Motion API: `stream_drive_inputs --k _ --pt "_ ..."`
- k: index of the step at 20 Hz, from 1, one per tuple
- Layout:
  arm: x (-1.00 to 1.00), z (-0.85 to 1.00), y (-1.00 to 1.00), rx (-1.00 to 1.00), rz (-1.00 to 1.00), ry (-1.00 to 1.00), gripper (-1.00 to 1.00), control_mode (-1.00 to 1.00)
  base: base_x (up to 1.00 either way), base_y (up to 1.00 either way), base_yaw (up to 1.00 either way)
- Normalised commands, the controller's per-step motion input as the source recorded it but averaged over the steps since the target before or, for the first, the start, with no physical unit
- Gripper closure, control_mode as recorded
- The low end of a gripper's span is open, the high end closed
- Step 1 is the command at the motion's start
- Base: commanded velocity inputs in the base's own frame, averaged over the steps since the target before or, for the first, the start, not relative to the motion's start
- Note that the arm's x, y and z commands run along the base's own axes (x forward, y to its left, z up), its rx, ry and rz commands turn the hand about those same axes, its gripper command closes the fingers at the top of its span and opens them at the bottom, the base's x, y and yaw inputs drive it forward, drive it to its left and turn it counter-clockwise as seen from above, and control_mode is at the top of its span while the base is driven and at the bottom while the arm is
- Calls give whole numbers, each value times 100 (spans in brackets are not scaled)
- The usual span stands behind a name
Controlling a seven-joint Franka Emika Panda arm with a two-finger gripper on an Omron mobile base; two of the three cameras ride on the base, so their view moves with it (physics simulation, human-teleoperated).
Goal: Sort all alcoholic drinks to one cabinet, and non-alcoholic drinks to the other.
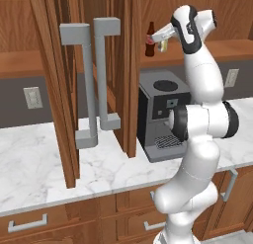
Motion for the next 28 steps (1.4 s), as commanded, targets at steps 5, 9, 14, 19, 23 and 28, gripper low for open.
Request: stream_drive_inputs --k 5,9,14,19,23,28 --pt "-48 0 -8 0 -1 -1 -100 -100 0 0 0" --pt "-83 0 -25 0 -3 -4 -100 -100 0 0 0" --pt "-99 -3 -14 0 -7 -4 -100 -100 0 0 0" --pt "-100 -19 -2 0 -17 0 -100 -100 0 0 0" --pt "-100 -63 0 0 -22 1 -100 -100 0 0 0" --pt "-100 -82 0 0 -22 9 -100 -100 0 0 0"
